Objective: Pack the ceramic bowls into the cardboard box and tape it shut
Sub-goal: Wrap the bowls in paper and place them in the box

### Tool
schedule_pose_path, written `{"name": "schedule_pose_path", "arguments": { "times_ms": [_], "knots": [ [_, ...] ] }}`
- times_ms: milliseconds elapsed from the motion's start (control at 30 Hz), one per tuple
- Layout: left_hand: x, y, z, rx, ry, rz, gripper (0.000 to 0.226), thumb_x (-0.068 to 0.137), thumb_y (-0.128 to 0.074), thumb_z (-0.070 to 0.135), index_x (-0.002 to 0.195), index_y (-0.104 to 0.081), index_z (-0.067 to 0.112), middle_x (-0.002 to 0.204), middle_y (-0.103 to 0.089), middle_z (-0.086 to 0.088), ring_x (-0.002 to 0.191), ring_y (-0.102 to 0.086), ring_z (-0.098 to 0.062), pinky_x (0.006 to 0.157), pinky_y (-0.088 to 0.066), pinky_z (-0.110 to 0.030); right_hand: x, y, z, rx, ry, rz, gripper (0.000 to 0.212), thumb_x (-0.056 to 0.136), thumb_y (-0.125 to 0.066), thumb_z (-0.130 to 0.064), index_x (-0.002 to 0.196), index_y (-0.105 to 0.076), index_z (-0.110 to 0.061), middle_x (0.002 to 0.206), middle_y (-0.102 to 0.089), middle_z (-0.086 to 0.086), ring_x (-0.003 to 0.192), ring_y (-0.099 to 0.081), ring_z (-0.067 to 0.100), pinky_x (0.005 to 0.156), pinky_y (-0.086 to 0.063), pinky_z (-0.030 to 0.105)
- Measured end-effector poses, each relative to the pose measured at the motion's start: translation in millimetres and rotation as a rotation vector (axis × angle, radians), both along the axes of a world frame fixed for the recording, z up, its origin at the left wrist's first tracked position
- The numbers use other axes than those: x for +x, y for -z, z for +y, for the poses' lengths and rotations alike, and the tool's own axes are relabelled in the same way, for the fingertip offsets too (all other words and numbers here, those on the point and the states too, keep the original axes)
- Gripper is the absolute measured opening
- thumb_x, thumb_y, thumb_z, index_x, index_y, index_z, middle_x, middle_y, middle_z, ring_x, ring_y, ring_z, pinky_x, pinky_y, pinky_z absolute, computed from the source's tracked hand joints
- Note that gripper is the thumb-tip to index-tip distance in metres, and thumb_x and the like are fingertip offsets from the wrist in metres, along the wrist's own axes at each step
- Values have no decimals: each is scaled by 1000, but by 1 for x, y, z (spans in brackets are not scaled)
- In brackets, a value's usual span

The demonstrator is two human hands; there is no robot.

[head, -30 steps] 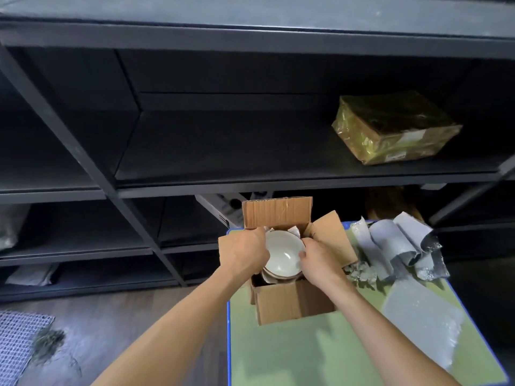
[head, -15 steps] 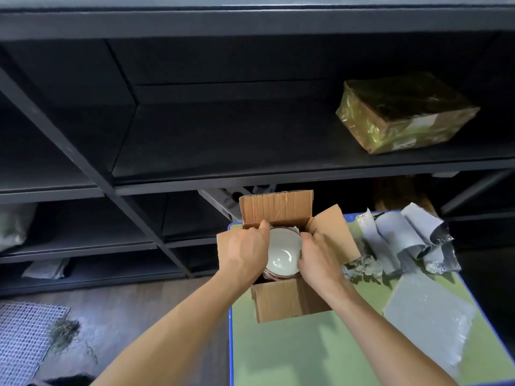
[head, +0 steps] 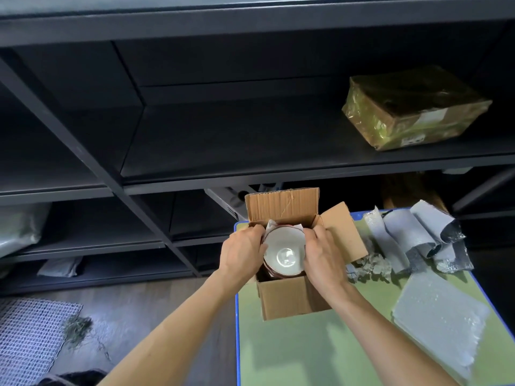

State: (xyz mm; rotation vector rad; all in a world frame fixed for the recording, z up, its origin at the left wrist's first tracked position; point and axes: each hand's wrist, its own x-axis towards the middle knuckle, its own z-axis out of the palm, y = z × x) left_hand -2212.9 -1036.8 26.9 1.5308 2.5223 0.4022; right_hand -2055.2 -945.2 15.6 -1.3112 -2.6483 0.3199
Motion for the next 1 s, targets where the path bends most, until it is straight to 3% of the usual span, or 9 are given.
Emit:
{"name": "schedule_pose_path", "arguments": {
  "times_ms": [167,300,467,567,767,867,1000],
  "knots": [
    [5,4,-6,44,-14,-22,13,96,-57,34,100,-58,22,96,-62,8,81,-60,-17,65,-53,-35,0,-4,3,0,-30,-11,48,73,-72,6,118,-65,-9,101,-55,10,85,-55,30,59,-50,37],
    [6,8,-12,122,-20,-106,10,95,-56,29,102,-61,24,97,-59,9,81,-58,-16,64,-53,-33,6,-10,-2,16,-81,-82,53,77,-81,-16,125,-62,-2,101,-56,11,87,-56,30,56,-53,37],
    [15,6,-27,284,-52,-227,15,97,-56,19,110,-62,17,101,-39,8,75,-46,-14,55,-30,-14,2,-15,-23,38,-167,-150,68,82,-72,-47,132,-55,-4,122,-56,12,99,-53,32,74,-55,39],
    [16,7,-34,274,-162,-327,22,97,-60,26,117,-54,19,99,-35,13,65,-46,-10,52,-27,-14,-8,-15,-32,6,-161,-204,80,83,-61,-63,139,-49,-6,133,-48,15,105,-48,33,81,-52,41],
    [16,5,-40,247,-189,-428,27,101,-54,35,127,-49,27,108,-54,17,82,-52,-3,61,-36,-9,-15,-21,-32,-32,-123,-223,74,89,-55,-55,147,-38,-12,147,-37,16,114,-42,33,91,-44,38],
    [19,5,-41,232,-211,-487,28,104,-46,29,132,-47,26,114,-62,11,89,-56,-5,71,-39,-16,-16,-21,-31,-64,-106,-202,74,87,-59,-52,147,-39,-14,146,-37,15,113,-41,33,91,-42,37],
    [18,5,-39,220,-222,-502,28,104,-45,26,131,-47,26,100,-62,11,89,-60,-12,71,-44,-24,-10,-16,-30,-57,-109,-144,69,82,-63,-53,138,-51,-16,143,-43,12,112,-42,32,88,-45,37]
  ]
}}
